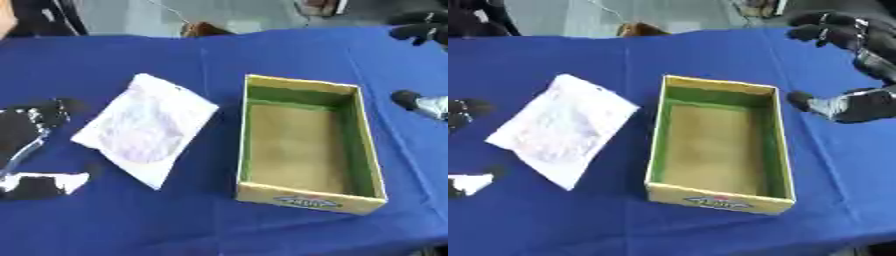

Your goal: Pick up objects on the table and place them in the box.

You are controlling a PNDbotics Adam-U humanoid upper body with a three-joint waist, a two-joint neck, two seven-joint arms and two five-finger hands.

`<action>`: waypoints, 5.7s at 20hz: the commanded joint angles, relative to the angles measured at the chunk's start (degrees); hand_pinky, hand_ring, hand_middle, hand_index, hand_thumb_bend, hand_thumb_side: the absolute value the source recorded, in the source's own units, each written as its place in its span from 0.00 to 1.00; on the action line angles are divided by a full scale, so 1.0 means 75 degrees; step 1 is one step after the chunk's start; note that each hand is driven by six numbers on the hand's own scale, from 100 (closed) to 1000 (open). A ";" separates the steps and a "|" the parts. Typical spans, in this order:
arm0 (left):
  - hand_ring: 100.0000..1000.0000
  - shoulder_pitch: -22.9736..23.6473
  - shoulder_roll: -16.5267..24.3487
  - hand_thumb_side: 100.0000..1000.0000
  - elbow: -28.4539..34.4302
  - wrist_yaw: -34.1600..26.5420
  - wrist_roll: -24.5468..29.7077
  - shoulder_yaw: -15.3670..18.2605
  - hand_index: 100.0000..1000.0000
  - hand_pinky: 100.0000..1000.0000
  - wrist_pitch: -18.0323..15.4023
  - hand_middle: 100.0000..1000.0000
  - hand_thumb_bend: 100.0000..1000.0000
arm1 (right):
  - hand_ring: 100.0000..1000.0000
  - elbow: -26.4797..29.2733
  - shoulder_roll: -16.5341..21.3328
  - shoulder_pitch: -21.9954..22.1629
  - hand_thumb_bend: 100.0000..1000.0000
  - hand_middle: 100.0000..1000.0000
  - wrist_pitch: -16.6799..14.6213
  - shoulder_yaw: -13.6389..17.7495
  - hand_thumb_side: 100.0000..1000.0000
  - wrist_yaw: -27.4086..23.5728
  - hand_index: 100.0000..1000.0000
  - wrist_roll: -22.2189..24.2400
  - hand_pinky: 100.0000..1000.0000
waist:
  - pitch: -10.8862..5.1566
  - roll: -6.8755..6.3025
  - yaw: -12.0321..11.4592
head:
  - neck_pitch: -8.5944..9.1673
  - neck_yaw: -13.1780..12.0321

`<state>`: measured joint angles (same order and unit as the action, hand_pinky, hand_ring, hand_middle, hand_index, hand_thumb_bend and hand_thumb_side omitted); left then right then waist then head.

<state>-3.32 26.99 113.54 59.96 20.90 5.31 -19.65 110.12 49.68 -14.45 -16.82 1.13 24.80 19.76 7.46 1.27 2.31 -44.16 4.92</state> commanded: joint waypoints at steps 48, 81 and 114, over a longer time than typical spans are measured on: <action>0.74 -0.1011 0.2939 0.52 0.0141 -0.1697 0.0267 -0.1007 0.93 0.62 -0.0872 0.84 0.54 | 0.77 -0.0017 0.0179 -0.0198 0.39 0.91 -0.0038 0.0069 0.66 -0.0027 0.91 0.0067 0.67 | -0.0136 -0.0125 0.0049 | 0.0005 0.0180; 0.71 -0.2382 0.2514 0.64 -0.1044 -0.2944 0.1201 -0.1692 0.93 0.54 -0.0925 0.84 0.44 | 0.78 -0.0072 0.0143 -0.0292 0.41 0.91 -0.0078 -0.0028 0.65 -0.0095 0.91 0.0188 0.67 | -0.0153 -0.0039 0.0097 | 0.0005 0.0118; 0.71 -0.3519 0.1812 0.70 -0.2508 -0.2857 0.1612 -0.2401 0.93 0.55 -0.1387 0.85 0.43 | 0.78 -0.0115 0.0079 -0.0359 0.42 0.91 -0.0098 -0.0073 0.65 -0.0145 0.91 0.0256 0.67 | -0.0133 0.0018 0.0098 | 0.0005 0.0116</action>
<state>-28.62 40.04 94.43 38.31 32.60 -12.81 -29.43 109.02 49.38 -15.99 -17.52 0.03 23.99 21.58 7.13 1.34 3.01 -44.16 5.46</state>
